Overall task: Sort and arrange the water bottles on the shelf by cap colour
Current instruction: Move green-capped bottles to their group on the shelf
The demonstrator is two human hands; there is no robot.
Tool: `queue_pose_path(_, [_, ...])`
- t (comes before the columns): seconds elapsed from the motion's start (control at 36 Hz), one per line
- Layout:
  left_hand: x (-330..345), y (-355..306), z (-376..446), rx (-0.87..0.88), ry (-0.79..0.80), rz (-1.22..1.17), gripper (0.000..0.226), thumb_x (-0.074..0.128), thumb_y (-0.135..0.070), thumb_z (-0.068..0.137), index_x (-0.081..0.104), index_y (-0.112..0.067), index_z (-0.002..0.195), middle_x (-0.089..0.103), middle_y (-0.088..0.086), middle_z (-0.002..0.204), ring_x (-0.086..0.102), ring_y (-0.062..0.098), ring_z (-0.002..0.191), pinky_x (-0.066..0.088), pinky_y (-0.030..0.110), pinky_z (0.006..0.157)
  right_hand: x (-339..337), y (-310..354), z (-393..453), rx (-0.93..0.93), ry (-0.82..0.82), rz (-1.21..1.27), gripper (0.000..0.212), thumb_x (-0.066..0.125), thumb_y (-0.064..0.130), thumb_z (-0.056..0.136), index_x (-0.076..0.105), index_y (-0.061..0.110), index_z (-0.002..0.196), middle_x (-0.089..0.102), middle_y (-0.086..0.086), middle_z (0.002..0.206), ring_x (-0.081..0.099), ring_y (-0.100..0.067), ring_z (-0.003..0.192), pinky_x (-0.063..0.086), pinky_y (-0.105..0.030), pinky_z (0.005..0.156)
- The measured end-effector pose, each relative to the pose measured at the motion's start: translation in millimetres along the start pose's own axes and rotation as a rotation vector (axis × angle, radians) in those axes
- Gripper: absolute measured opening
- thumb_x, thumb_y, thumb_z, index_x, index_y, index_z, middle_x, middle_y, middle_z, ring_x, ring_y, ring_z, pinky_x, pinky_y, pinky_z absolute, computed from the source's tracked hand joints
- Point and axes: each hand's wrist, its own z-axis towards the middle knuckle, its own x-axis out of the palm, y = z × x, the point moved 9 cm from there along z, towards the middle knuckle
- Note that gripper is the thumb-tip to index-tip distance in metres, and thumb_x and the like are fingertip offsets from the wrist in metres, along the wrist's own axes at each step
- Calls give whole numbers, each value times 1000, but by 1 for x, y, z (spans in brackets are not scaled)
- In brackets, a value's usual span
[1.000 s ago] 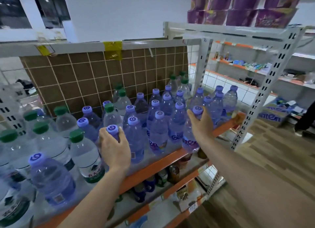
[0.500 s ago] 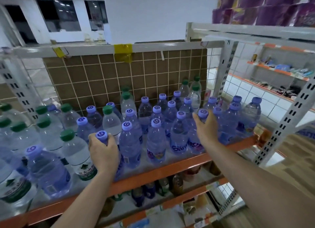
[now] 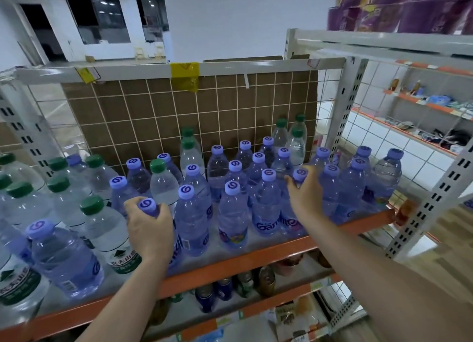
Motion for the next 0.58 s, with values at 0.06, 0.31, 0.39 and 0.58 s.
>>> queue_pose_path(0.06, [-1, -1, 1, 5, -11, 17, 25, 59, -14, 86, 44, -13, 106, 59, 11, 93, 57, 33, 85, 44, 43, 74, 0, 2, 1, -5, -18, -20, 31, 62, 18, 92, 46, 12, 118, 61, -8, 110, 60, -27, 94, 48, -37, 76])
queue_pose_path(0.31, [-9, -75, 2, 367, -104, 94, 22, 60, -14, 82, 54, -7, 103, 60, 9, 100, 53, 28, 96, 37, 41, 87, -16, 47, 18, -152, -133, -90, 15, 58, 27, 91, 58, 15, 100, 61, 1, 100, 57, -18, 91, 42, -29, 70])
queue_pose_path(0.39, [1, -108, 1, 460, -52, 41, 21, 56, -15, 81, 53, -7, 101, 58, 7, 98, 52, 26, 95, 37, 36, 79, -25, 65, 32, -159, -142, -64, 7, 57, 22, 91, 59, 16, 92, 62, 1, 92, 57, -16, 84, 40, -26, 68])
queue_pose_path(0.58, [81, -178, -3, 440, 351, 25, 19, 56, -26, 87, 50, -15, 101, 58, -1, 96, 54, 19, 88, 43, 35, 73, -39, 74, 83, -62, -15, -143, 17, 58, 19, 90, 62, 12, 106, 60, 1, 96, 53, -15, 87, 39, -25, 74])
